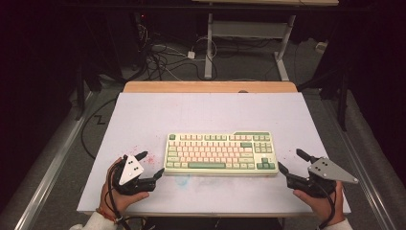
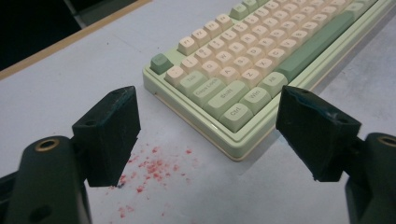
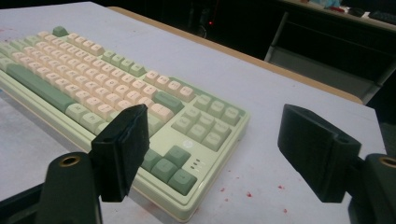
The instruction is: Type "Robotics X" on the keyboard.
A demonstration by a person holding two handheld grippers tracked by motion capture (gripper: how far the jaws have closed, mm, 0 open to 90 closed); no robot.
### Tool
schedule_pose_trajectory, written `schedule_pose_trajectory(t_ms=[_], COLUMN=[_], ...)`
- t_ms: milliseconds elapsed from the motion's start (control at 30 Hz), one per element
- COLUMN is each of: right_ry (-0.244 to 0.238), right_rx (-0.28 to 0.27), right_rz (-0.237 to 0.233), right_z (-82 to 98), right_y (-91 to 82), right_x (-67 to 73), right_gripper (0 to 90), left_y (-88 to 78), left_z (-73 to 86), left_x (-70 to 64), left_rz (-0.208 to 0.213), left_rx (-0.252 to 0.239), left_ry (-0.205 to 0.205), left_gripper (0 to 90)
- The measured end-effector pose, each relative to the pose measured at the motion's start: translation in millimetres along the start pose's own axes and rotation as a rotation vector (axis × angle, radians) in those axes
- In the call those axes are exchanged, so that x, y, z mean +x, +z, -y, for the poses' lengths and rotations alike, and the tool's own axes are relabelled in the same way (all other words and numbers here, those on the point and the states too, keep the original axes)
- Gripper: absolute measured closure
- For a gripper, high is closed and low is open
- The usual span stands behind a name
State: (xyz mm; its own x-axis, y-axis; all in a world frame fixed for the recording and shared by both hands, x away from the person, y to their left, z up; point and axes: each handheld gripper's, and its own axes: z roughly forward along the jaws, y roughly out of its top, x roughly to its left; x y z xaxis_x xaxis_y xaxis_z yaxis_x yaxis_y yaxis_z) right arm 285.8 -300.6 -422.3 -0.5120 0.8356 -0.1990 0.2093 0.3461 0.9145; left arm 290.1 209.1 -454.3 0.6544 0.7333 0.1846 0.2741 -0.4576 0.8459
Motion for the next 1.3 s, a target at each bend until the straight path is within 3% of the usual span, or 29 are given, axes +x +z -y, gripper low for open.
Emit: schedule_pose_trajectory(t_ms=[167,267,300,400,433,633,967,1300], right_ry=[-0.02,-0.032,-0.037,-0.043,-0.054,-0.073,-0.096,-0.123], right_rx=[0.035,0.043,0.039,0.046,0.056,0.072,0.123,0.184], right_rz=[-0.034,-0.029,-0.042,-0.054,-0.08,-0.124,-0.186,-0.237], right_z=[0.6,-1.8,-4.6,-7.1,-9.4,-20.1,-29.1,-29.0], right_y=[6.8,9.1,11.8,15.2,18.0,26.3,48.5,72.7], right_x=[2.4,4.3,5.3,6.4,7.8,10.7,18.4,30.1], right_gripper=[33.3,35.0,39.2,43.2,50.5,69.5,87.8,90.0], left_y=[3.9,4.9,4.9,4.3,4.8,9.2,13.7,14.1], left_z=[1.3,3.3,3.8,2.3,1.6,1.6,0.0,1.5], left_x=[0.1,0.0,0.1,0.5,0.3,0.8,-0.1,0.6], left_rz=[0.01,0.008,0.01,0.015,0.013,0.027,0.034,0.039], left_rx=[0.03,0.049,0.053,0.044,0.045,0.061,0.065,0.084], left_ry=[-0.015,-0.019,-0.02,-0.031,-0.028,-0.023,-0.023,-0.032], left_gripper=[21.8,22.8,23.2,24.2,24.1,24.1,24.0,24.1])
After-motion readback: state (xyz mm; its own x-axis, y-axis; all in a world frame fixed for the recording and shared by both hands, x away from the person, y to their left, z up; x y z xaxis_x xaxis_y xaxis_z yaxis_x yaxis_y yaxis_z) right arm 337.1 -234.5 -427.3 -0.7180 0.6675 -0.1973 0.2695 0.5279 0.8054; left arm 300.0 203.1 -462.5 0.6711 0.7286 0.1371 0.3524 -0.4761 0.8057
